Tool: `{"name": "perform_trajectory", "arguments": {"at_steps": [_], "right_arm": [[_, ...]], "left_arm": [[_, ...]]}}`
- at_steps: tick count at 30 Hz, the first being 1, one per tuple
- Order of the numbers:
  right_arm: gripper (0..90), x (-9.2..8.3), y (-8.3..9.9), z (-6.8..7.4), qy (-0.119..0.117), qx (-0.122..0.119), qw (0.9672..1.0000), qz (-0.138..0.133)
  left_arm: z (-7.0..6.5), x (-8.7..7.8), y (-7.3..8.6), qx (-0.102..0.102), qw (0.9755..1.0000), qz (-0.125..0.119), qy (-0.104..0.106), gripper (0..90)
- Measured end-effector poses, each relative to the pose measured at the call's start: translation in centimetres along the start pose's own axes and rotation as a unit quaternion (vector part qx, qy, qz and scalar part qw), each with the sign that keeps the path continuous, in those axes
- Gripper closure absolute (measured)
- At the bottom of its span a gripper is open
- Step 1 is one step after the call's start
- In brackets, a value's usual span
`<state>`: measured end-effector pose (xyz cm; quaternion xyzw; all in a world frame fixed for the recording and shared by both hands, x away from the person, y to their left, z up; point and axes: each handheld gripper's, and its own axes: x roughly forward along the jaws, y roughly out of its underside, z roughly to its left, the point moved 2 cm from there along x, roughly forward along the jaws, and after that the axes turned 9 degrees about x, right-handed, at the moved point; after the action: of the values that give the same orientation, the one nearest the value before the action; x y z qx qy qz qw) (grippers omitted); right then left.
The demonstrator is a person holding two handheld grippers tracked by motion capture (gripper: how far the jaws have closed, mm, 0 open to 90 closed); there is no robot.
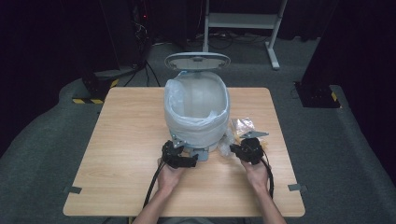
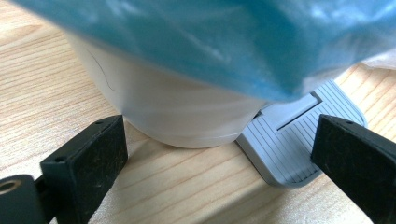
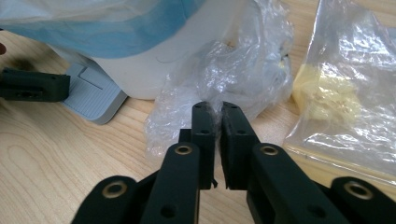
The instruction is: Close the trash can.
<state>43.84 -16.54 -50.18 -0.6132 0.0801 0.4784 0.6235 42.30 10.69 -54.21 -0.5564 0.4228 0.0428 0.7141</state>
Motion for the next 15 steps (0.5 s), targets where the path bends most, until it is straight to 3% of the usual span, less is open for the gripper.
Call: {"name": "perform_trajectory", "arguments": {"at_steps": [15], "right_arm": [[89.0, -2.4, -0.3, 0.0, 0.001, -0.015, 0.9993, -0.035]], "left_arm": [[0.0, 0.0, 0.0, -0.001, 1.0, 0.0, 0.002, 4.3]]}}
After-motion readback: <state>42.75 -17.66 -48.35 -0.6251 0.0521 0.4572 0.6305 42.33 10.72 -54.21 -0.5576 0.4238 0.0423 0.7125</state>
